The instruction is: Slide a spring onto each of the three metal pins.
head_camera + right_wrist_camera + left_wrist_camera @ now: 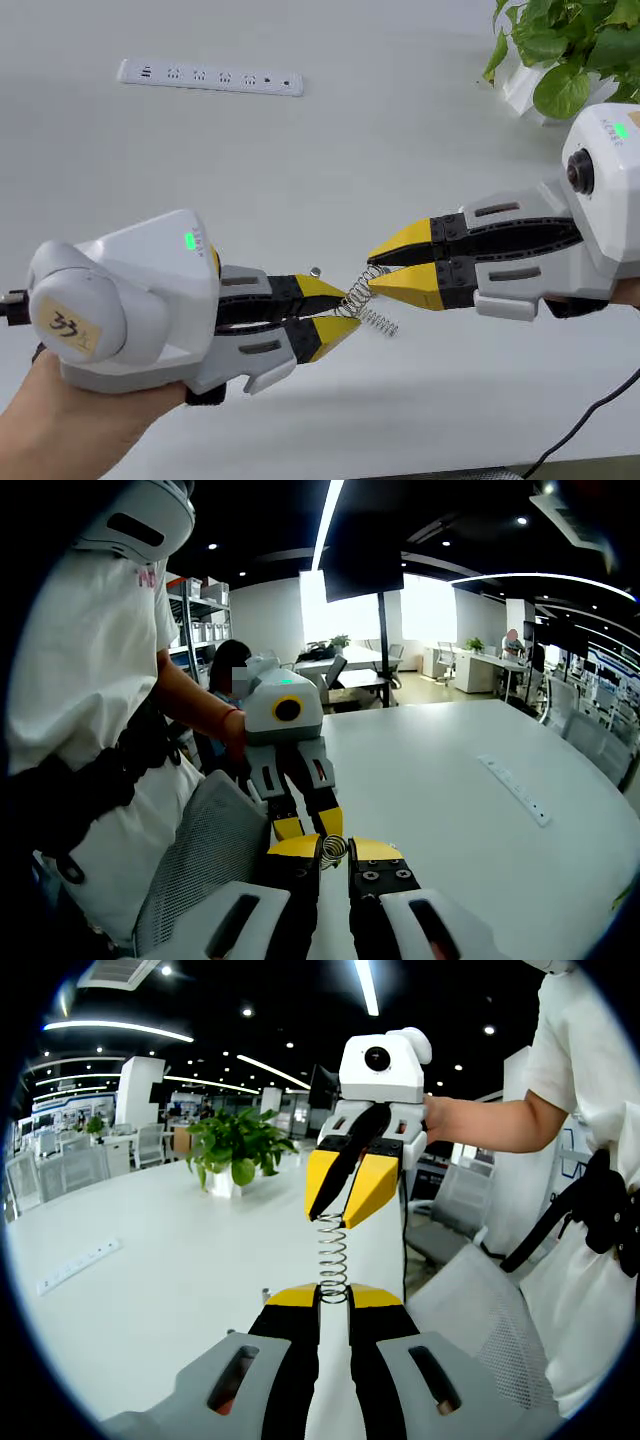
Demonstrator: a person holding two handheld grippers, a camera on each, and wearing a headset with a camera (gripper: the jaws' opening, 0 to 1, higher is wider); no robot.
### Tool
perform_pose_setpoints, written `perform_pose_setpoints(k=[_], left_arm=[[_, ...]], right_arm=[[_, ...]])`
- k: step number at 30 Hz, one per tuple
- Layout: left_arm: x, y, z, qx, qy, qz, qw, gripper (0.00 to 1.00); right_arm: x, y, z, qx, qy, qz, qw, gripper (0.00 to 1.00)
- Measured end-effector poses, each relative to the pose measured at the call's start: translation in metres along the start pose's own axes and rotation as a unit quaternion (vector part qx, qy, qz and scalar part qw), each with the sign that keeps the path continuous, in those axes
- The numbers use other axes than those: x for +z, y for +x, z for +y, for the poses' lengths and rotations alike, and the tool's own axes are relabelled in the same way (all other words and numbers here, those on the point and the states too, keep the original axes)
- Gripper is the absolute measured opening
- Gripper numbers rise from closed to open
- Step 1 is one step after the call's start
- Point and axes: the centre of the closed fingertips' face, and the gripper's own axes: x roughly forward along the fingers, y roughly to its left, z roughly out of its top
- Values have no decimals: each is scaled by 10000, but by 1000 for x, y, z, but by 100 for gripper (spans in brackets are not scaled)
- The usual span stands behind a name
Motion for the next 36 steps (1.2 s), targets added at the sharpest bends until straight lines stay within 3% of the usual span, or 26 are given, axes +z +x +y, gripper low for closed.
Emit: perform_pose_setpoints(k=[17, 23, 28, 32, 36], left_arm=[[1, 0, -1, -40, -42, -61, 10000, 6], [3, 1, -1, -49, -36, -93, 9999, 6], [5, 2, -1, -50, -25, -131, 9999, 6], [5, 3, -2, -46, -11, -147, 9999, 6], [5, 3, -2, -39, 4, -142, 9999, 6]], right_arm=[[1, 1, 5, 126, 131, 52, 9998, 10], [-3, 0, 5, 337, 2, 397, 9986, 16], [-6, 0, 3, 687, -393, 918, 9926, 19], [-11, 5, 5, 994, -775, 1442, 9815, 19], [-11, 10, 8, 1211, -1078, 1766, 9708, 18]])
